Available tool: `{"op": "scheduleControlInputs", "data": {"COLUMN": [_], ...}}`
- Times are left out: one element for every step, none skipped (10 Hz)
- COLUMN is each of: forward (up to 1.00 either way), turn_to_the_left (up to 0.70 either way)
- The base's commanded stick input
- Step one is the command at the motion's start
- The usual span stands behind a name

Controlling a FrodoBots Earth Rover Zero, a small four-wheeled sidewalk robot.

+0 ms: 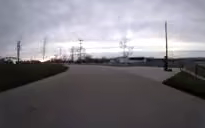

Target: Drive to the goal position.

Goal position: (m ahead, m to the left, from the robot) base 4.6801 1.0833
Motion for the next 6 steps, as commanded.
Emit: {"op": "scheduleControlInputs", "data": {"forward": [1.0, 1.0, 1.0, 1.0, 1.0, 1.0], "turn_to_the_left": [0.0, 0.0, 0.0, 0.0, 0.0, 0.0]}}
